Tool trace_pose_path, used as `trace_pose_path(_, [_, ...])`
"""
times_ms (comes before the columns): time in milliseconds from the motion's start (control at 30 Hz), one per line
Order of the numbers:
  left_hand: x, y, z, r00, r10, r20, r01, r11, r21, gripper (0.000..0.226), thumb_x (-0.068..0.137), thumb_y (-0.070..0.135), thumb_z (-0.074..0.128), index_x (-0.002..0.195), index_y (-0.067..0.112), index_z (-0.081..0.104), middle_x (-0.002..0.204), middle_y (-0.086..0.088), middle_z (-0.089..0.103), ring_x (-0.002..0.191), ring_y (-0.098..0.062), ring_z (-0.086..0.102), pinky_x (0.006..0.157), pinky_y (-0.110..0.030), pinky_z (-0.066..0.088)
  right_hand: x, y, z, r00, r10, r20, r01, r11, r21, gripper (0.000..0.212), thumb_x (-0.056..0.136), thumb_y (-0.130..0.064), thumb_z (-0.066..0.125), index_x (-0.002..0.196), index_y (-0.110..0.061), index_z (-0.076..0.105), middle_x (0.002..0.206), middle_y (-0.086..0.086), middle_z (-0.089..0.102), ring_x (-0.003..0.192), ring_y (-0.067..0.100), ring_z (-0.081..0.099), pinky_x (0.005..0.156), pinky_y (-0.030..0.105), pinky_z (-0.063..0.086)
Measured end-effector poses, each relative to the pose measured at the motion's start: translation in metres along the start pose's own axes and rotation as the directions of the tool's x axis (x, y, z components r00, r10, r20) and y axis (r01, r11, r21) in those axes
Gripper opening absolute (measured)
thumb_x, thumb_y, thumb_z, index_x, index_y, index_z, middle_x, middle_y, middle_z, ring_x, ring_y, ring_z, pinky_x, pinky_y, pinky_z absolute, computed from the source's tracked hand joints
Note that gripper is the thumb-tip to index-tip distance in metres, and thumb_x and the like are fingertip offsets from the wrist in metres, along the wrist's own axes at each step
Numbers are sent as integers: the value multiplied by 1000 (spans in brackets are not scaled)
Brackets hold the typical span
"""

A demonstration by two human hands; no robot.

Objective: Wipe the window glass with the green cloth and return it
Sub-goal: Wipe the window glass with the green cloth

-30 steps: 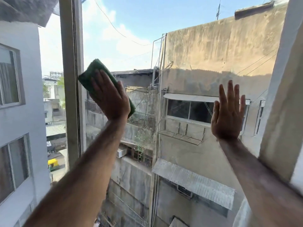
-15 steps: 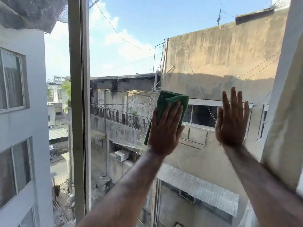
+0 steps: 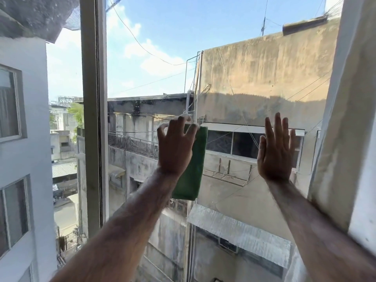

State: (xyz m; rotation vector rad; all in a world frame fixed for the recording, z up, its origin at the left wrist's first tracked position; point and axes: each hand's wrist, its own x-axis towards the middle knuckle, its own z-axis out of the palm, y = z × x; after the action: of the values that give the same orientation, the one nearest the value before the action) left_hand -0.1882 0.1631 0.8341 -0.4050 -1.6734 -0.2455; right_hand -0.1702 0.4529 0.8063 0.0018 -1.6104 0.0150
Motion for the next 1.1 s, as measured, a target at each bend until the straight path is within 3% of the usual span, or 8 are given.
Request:
trace_pose_path(367, [21, 7, -30, 949, -125, 288, 167, 978, -125, 31, 97, 12, 68, 128, 13, 67, 128, -13, 68, 119, -31, 65, 99, -51, 58, 9, -10, -23, 997, 25, 78, -22, 999, -39, 54, 114, -27, 46, 165, -11, 39, 176, 16, 30, 163, 37, 29, 129, 58, 31])
trace_pose_path(533, [14, -5, -47, 955, -102, 277, 181, 944, -276, 34, 91, 16, 77, 124, 12, 69, 122, -16, 67, 110, -33, 70, 87, -51, 64, 17, -47, -53, 979, -39, 199, 4, 985, 175, 72, 97, -53, 64, 139, 5, 60, 135, 29, 63, 120, 42, 62, 103, 49, 53])
trace_pose_path(600, [14, -7, -53, 956, -133, 262, 223, 909, -351, 31, 91, 16, 77, 121, 9, 69, 119, -17, 70, 102, -34, 72, 82, -49, 65, 8, -65, -62, 928, -167, 332, 36, 929, 368, 80, 89, -56, 72, 140, 4, 60, 124, 24, 70, 104, 33, 68, 89, 41, 61])
trace_pose_path(700, [14, -9, -64, 953, -180, 245, 282, 825, -490, 26, 92, 13, 77, 115, 5, 69, 110, -17, 77, 90, -27, 74, 72, -34, 63, -3, -98, -69, 736, -135, 663, -284, 827, 484, 93, 78, -60, 84, 151, -12, 53, 123, 0, 73, 94, 12, 70, 74, 14, 58])
trace_pose_path(800, [12, -15, -76, 912, -294, 285, 408, 707, -577, 25, 93, 16, 76, 113, 4, 67, 105, -14, 79, 79, -14, 68, 54, -3, 45, -15, -114, -62, 626, -59, 778, -445, 792, 419, 65, 74, -37, 97, 131, -20, 70, 90, -26, 71, 73, -8, 68, 54, 3, 49])
trace_pose_path(867, [10, -22, -83, 878, -367, 309, 479, 637, -604, 25, 94, 17, 75, 113, 4, 66, 105, -13, 78, 77, -13, 64, 48, 3, 41, -21, -117, -61, 574, 2, 819, -592, 692, 413, 43, 76, -24, 96, 114, -14, 80, 73, -20, 76, 67, -2, 74, 56, 7, 53])
trace_pose_path(967, [-1, -40, -92, 816, -473, 333, 569, 554, -608, 28, 95, 21, 73, 117, 6, 64, 110, -12, 75, 85, -16, 64, 55, -2, 43, -29, -122, -73, 515, 53, 856, -802, 381, 459, 30, 78, -14, 93, 106, -16, 82, 87, -3, 84, 83, 17, 81, 72, 28, 67])
trace_pose_path(1100, [-32, -63, -97, 643, -531, 551, 735, 226, -640, 28, 96, 25, 71, 118, 11, 60, 110, -5, 68, 103, -29, 69, 78, -41, 65, -39, -131, -89, 442, 138, 886, -896, 15, 444, 17, 90, -15, 83, 105, -21, 80, 92, -6, 85, 88, 9, 81, 72, 24, 65])
